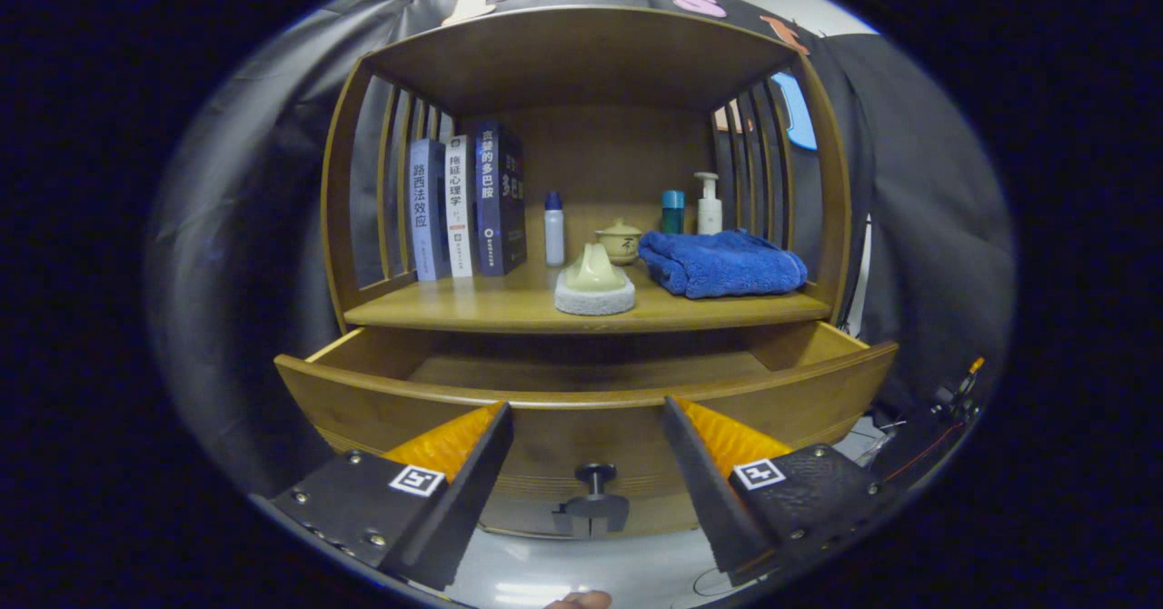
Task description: Pull open the drawer, take out the items inside it, and place them on the countertop above the cabinet.
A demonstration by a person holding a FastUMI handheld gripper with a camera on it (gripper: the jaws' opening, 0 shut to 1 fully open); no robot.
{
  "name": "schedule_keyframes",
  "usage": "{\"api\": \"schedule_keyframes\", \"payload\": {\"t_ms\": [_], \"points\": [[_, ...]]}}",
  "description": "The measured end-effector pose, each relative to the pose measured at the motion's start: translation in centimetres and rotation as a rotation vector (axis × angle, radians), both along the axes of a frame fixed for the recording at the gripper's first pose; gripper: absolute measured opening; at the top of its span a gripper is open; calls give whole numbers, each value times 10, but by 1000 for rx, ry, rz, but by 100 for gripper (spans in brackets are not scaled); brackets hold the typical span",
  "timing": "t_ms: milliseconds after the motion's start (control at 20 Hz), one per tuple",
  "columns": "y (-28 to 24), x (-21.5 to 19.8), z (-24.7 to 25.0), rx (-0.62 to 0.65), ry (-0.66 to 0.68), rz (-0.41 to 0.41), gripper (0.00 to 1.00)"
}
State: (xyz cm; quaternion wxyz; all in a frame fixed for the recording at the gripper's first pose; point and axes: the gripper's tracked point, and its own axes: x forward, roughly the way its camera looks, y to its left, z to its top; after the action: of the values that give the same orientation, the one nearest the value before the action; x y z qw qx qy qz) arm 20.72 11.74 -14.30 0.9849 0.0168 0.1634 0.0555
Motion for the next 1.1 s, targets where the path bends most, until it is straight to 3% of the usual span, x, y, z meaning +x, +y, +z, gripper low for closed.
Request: {"api": "schedule_keyframes", "payload": {"t_ms": [1100], "points": [[14, 72, -10, 9, 7, -7, 100]]}}
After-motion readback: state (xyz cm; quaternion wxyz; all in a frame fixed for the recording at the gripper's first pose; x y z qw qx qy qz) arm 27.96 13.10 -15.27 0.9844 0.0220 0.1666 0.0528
